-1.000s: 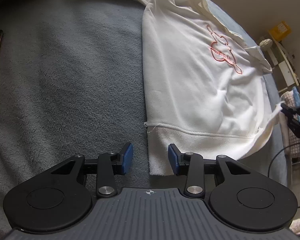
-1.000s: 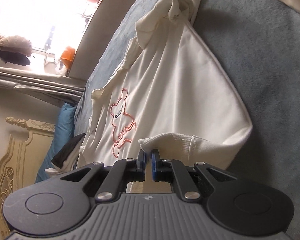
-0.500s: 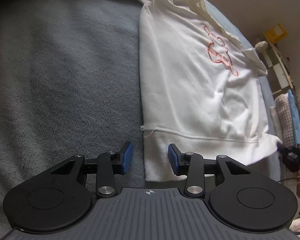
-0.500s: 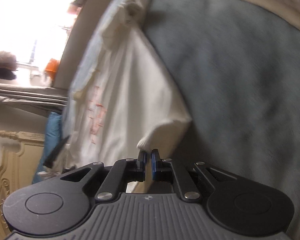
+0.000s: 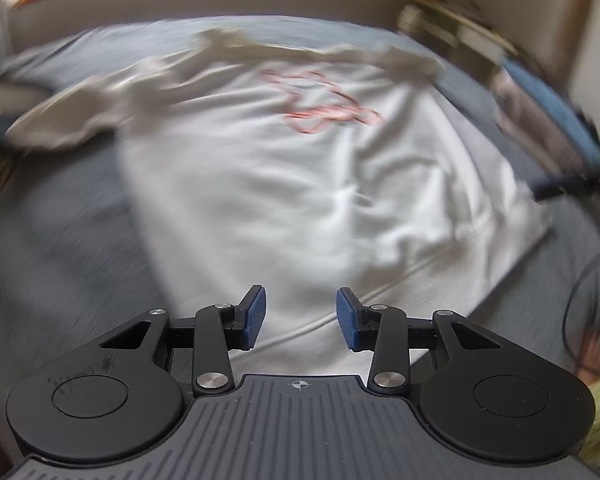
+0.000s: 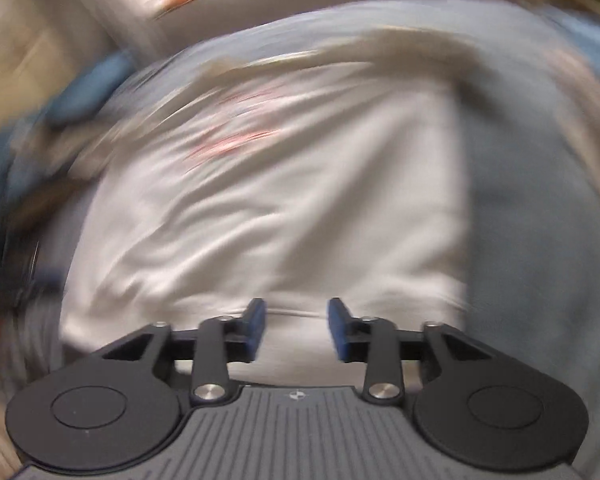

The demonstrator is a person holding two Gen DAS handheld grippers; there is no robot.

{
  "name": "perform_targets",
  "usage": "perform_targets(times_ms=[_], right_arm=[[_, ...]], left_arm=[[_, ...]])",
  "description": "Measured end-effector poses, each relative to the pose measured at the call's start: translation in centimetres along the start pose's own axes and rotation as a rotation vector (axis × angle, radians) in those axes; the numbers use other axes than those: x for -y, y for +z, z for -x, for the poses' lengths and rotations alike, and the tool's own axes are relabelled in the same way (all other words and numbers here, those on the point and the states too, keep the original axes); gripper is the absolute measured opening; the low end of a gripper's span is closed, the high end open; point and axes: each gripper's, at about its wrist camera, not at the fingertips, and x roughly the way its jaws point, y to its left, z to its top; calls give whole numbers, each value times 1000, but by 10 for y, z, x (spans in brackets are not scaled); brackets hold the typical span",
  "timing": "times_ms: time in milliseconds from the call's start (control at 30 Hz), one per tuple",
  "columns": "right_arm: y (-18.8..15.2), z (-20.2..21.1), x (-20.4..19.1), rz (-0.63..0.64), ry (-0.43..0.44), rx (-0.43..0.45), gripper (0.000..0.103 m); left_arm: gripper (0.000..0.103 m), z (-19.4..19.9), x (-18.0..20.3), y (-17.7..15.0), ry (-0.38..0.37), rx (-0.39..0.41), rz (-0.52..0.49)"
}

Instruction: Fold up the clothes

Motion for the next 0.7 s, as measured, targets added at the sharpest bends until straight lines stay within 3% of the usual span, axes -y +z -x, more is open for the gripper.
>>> perform_targets(times_ms=[100, 267, 400, 500, 567, 700], right_arm=[[12, -37, -52, 218, 54, -36, 44], [10, -71, -102, 467, 87, -43, 44], [5, -91, -118, 597, 84, -67, 43], [5, -101, -121, 634, 101, -84, 34], [8, -100, -120, 627, 114, -77, 9], [13, -90, -120, 615, 114, -43, 2]], left_arm=[[39, -18, 18, 4, 9, -7, -119], [38, -33, 33, 2, 43, 10, -239], [36, -39, 38, -1, 49, 22, -293], [23, -42, 36, -3, 40, 31, -287], [14, -43, 34, -3, 37, 40, -278], [3, -39, 29, 1, 26, 70, -259]])
